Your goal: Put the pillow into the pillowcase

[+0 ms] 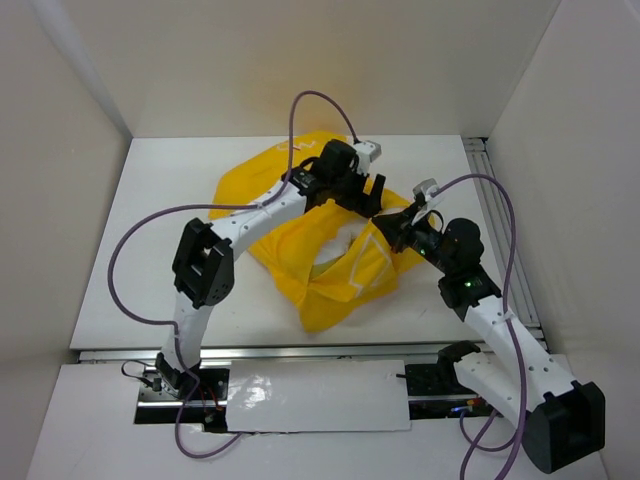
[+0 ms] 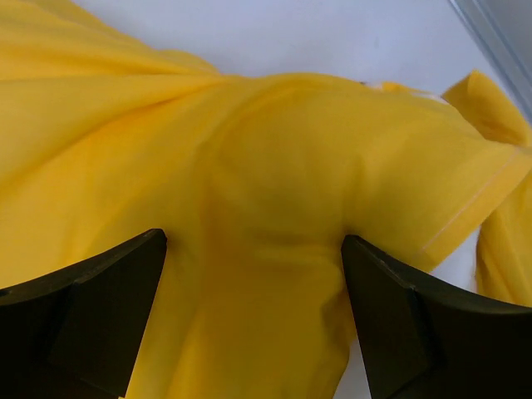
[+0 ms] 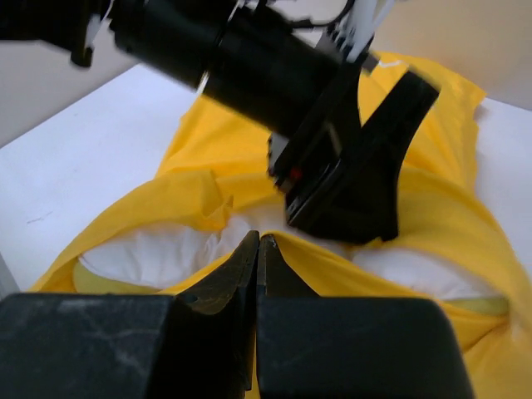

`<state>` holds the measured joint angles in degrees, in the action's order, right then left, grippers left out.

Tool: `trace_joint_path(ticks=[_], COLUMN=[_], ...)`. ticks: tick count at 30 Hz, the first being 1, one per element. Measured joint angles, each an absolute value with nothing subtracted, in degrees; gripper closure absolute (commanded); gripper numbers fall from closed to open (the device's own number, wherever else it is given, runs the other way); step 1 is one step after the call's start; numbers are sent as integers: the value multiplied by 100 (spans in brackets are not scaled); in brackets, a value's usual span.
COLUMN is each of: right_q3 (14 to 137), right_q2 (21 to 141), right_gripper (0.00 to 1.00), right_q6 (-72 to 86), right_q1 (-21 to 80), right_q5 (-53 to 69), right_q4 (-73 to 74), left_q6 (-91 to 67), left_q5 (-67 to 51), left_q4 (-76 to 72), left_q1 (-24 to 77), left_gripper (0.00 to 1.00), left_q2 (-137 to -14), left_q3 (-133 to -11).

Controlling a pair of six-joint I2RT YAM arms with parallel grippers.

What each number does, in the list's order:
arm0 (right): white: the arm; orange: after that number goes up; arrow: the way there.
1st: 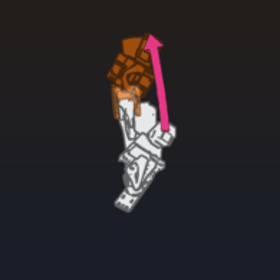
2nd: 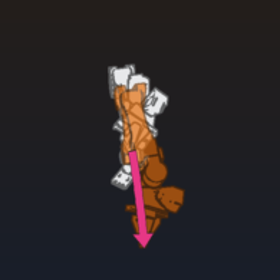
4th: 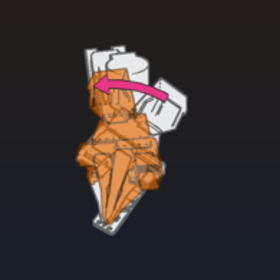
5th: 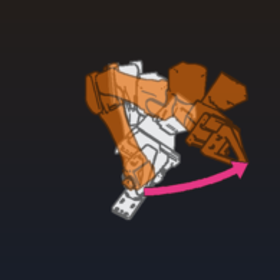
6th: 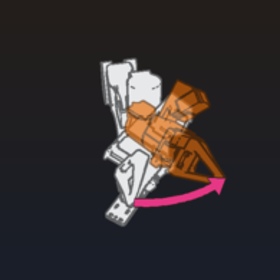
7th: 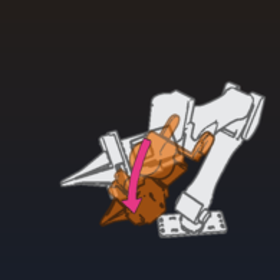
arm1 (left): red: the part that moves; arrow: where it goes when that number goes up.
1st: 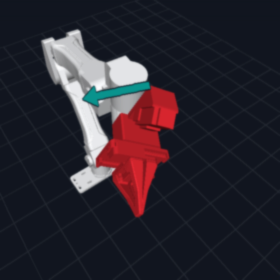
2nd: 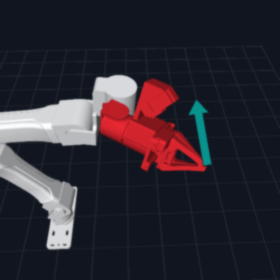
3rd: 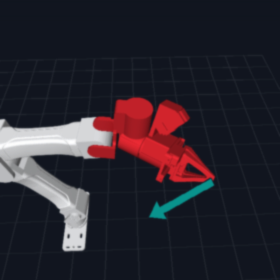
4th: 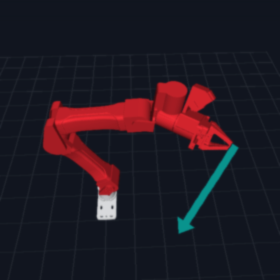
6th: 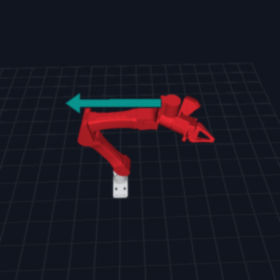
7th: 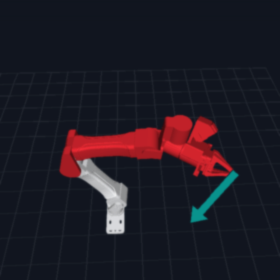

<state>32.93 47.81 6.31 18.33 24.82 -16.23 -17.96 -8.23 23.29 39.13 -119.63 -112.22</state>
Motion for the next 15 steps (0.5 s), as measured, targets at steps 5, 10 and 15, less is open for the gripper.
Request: trace_joint_path(ticks=[5, 10, 15], right_q3=[3293, 3312, 3647], right_q2=[4797, 4786, 4685], right_gripper=[100, 100, 100], right_q6=[639, 698, 735], right_q1=[1772, 1756, 1719], right_q5=[2143, 1911, 1459], right_q4=[-1269, -1216, -972], left_q6=[-1385, -1590, -2062], left_q5=[-1275, -1131, -685], left_q4=[1629, 1619, 1951], left_q1=[4182, 4163, 3979], left_gripper=[4, 83, 92], left_q2=[-11950, -12283, -13109], left_q3=[-10300, -10315, -11089])
